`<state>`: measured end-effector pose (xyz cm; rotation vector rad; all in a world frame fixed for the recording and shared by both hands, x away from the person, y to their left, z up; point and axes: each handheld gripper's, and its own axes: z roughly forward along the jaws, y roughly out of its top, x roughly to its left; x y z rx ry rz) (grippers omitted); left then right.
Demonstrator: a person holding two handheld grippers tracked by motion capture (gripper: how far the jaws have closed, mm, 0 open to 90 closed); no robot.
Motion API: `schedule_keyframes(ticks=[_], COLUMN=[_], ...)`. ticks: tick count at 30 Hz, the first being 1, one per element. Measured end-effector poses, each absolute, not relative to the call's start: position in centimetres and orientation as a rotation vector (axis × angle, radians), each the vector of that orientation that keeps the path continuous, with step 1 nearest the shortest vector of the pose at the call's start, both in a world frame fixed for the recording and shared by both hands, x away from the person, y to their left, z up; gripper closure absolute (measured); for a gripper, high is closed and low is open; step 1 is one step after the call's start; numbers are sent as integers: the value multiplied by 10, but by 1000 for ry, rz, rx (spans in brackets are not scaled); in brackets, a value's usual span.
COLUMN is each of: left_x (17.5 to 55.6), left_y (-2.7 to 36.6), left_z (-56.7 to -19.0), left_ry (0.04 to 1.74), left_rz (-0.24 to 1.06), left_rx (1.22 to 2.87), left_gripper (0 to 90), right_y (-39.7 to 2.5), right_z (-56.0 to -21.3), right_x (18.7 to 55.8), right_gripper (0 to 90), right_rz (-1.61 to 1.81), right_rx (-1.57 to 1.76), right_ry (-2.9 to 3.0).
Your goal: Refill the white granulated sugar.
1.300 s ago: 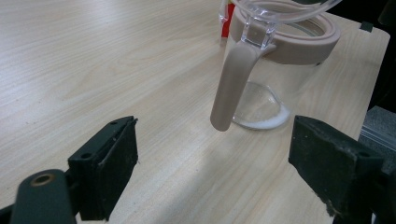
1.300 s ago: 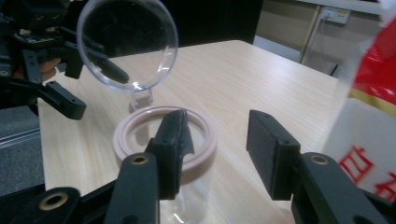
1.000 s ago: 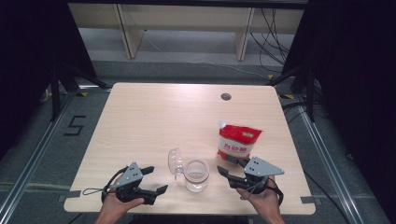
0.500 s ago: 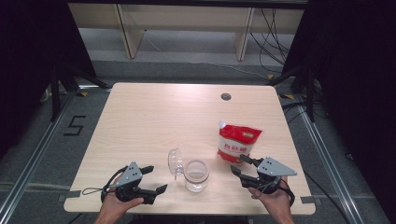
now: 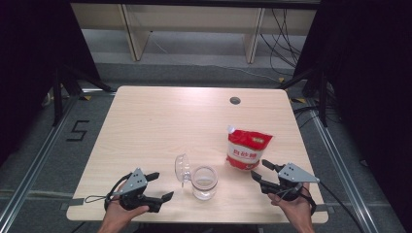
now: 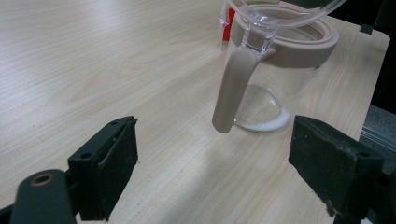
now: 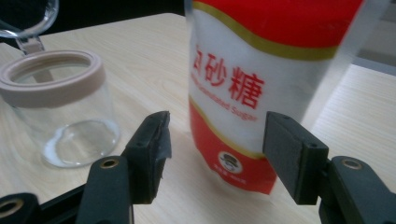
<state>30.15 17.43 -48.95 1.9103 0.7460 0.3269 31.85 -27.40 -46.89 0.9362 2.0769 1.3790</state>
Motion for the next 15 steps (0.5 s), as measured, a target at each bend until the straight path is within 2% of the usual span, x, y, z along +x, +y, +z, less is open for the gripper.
schedule_keyframes(ticks=[8, 15], left_x=[302, 300], left_y=[172, 170], left_z=[-491, -493], left_ry=[740, 771], left_rz=[313, 307], left_rx=[1905, 1917], left_gripper=[151, 151], right_y=[-283, -285], right_z=[-475, -478], right_x=[327, 340], right_gripper=[289, 253], right_rz=[1359, 1337], right_rx=[975, 952], right_ry=[2050, 2071])
